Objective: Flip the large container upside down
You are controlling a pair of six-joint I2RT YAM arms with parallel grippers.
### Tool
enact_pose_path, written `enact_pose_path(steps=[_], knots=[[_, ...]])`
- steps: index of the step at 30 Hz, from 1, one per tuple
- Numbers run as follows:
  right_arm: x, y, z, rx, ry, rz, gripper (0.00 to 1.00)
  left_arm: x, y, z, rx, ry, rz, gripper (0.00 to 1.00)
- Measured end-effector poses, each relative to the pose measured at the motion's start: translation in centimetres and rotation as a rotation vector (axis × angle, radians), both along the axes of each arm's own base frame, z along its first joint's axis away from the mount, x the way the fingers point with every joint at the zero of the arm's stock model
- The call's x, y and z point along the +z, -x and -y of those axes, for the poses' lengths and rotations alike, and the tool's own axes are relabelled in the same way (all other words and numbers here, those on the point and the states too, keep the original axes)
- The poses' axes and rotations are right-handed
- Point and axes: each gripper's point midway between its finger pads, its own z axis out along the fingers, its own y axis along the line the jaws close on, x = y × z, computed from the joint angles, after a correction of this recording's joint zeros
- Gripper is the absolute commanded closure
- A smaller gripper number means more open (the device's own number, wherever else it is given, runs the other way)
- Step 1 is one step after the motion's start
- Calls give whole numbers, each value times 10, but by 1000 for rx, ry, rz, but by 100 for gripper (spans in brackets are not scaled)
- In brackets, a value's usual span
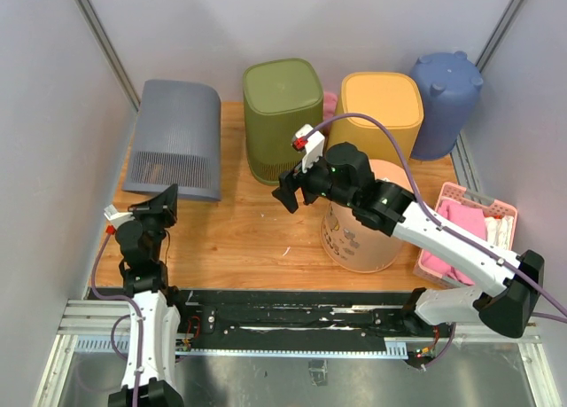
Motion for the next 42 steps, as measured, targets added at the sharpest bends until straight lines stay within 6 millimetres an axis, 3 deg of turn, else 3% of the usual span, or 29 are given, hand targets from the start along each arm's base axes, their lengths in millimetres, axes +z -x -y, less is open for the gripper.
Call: enact_pose_path(steps=[12, 23, 27, 33, 37, 42], knots=[[-6, -2, 2, -14, 13, -4, 17, -12, 2, -2, 14, 37, -100, 100], [-10, -3, 2, -18, 22, -10, 17, -20, 7, 15, -75, -1, -99, 100], [-14, -3, 1, -18, 31, -17, 17, -2, 7, 14, -67, -51, -94, 100], [-15, -3, 4, -26, 39, -17, 17, 36, 6, -5, 21, -132, -166, 100], [-8, -3, 8, -38, 30, -4, 17, 47, 9, -19, 86, -174, -256, 100], [5, 0, 14, -47, 6, 18, 17, 68, 12, -23, 90, -241, -298, 100]])
